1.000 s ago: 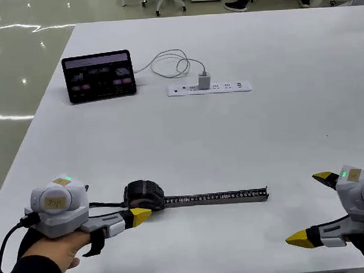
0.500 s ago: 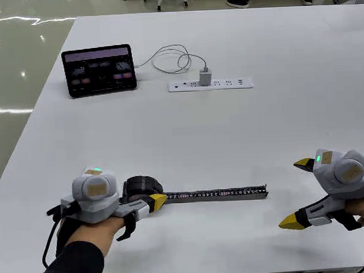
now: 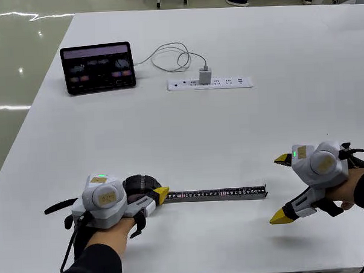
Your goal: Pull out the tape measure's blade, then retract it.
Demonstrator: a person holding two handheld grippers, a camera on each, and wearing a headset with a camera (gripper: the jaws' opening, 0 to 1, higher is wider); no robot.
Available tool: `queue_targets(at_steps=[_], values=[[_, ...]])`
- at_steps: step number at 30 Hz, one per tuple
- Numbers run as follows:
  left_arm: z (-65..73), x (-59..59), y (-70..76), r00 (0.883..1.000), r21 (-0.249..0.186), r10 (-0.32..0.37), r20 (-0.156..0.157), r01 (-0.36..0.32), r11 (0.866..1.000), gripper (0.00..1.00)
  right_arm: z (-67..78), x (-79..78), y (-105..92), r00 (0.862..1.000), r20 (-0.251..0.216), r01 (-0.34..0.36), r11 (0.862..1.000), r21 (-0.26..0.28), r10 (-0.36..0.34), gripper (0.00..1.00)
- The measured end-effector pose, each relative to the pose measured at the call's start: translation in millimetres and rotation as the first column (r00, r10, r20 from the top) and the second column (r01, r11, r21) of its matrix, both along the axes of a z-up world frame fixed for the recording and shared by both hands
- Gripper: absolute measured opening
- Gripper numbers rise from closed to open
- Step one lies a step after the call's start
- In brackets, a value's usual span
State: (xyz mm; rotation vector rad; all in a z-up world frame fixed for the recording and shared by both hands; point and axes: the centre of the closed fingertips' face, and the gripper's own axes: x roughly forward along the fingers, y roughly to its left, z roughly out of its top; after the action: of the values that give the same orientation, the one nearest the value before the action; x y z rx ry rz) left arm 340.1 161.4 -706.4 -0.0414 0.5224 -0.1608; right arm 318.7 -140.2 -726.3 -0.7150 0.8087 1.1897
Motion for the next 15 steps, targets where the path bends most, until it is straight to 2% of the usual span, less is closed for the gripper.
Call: queue_targets(at_steps=[3,8,11,13,15], values=[[-6.6,1.2,-5.6,1.0,-0.01,-0.011,0.005,0.011,1.0,1.0,-4.9,6.3,0.2,1.0,-0.012,-0.021,1.0,-0.022,0.021,0.83],[-8.7,2.6,-5.5,1.0,0.007,-0.01,0.01,0.01,1.0,1.0,-10.5,10.6,3.5,0.997,-0.033,-0.064,0.997,-0.031,0.063,0.72],[-9.5,2.5,-4.4,1.0,0.006,-0.005,0.009,0.005,1.0,1.0,-13.1,6.6,5.6,0.993,-0.083,-0.082,0.996,-0.038,0.079,0.62],[-11.1,2.8,-4.8,1.0,0.0,-0.008,0.008,0.008,1.0,1.0,-14.8,9.5,5.8,0.992,-0.072,-0.104,0.994,-0.043,0.101,0.57],[-12.3,3.2,-5.1,1.0,0.001,-0.011,0.008,0.011,1.0,0.99,-13.8,7.4,8.2,0.991,-0.089,-0.107,0.993,-0.047,0.102,0.5]])
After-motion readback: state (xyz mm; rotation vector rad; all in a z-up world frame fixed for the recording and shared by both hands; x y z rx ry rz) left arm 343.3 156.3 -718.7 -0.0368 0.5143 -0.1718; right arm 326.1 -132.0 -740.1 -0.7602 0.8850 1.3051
